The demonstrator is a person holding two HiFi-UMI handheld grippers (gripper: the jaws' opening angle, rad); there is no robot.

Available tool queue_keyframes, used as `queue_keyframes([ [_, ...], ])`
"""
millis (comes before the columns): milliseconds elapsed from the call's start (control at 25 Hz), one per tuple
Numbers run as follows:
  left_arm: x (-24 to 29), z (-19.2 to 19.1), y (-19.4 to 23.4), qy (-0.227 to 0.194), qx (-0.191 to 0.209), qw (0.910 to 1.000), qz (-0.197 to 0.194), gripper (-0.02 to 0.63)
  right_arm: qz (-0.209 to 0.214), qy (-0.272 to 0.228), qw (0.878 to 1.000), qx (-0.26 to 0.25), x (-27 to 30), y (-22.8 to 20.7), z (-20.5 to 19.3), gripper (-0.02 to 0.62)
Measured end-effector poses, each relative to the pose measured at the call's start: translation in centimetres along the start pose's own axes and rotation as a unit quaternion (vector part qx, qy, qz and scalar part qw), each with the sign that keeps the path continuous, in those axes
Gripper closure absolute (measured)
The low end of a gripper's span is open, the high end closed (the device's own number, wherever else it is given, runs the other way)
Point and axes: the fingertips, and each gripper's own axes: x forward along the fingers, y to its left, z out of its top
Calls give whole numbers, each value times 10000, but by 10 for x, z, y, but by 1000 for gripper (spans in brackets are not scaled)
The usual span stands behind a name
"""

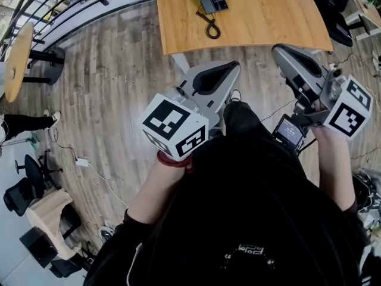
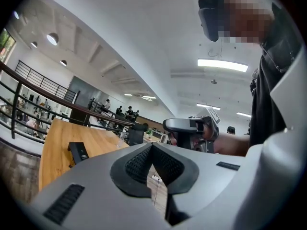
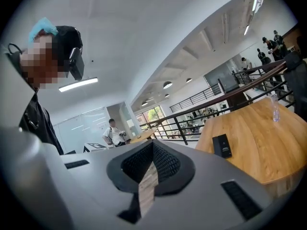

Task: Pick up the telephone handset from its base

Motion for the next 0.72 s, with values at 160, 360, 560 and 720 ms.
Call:
queue_keyframes([
  [160,-12,8,27,-73,52,9995,300,600,222,81,9997,-57,29,-6,4,578],
  [360,-20,24,64,-229,56,9977,634,600,495,124,9984,-259,68,-19,23,578],
  [560,-9,44,92,-331,71,9969,715,600,670,153,9972,-309,96,-36,47,578],
  [720,7,54,108,-373,46,9967,720,600,690,203,9969,-326,107,-58,59,578],
])
